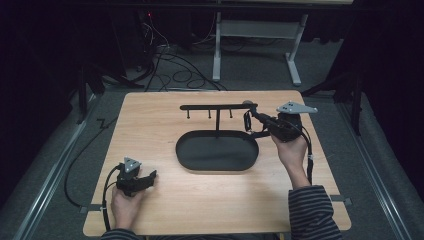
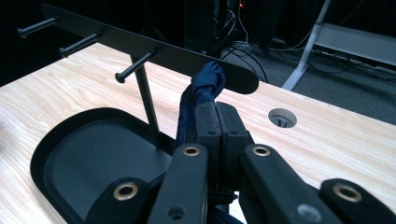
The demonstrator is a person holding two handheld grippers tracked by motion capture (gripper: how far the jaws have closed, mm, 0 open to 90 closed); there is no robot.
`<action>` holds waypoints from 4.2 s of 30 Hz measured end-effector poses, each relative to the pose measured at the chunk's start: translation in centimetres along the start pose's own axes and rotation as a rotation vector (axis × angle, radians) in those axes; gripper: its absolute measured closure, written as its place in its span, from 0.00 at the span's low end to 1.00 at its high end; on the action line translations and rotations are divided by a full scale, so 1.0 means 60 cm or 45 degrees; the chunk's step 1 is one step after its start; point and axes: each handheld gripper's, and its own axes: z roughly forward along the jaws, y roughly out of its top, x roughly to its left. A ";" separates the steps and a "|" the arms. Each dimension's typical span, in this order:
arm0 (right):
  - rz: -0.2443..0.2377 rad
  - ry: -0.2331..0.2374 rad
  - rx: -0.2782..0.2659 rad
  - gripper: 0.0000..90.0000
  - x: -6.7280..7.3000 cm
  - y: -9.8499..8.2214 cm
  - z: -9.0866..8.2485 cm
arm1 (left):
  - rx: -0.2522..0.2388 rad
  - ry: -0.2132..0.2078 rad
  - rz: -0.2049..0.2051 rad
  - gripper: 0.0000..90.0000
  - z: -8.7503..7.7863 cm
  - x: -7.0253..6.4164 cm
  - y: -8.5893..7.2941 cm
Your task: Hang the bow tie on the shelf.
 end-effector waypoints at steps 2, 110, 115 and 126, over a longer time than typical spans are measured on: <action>0.005 -0.005 0.004 1.00 -0.002 -0.001 0.004 | 0.000 0.000 0.000 0.34 0.000 0.000 0.000; 0.171 -0.061 -0.047 0.63 -0.031 -0.101 -0.141 | 0.000 0.002 0.001 0.34 0.000 0.000 0.000; 0.174 -0.064 -0.043 0.63 -0.030 -0.108 -0.144 | 0.000 0.001 0.001 0.34 0.000 0.000 0.000; 0.193 -0.068 -0.039 0.63 -0.027 -0.128 -0.150 | 0.000 0.002 0.001 0.34 0.000 0.000 0.000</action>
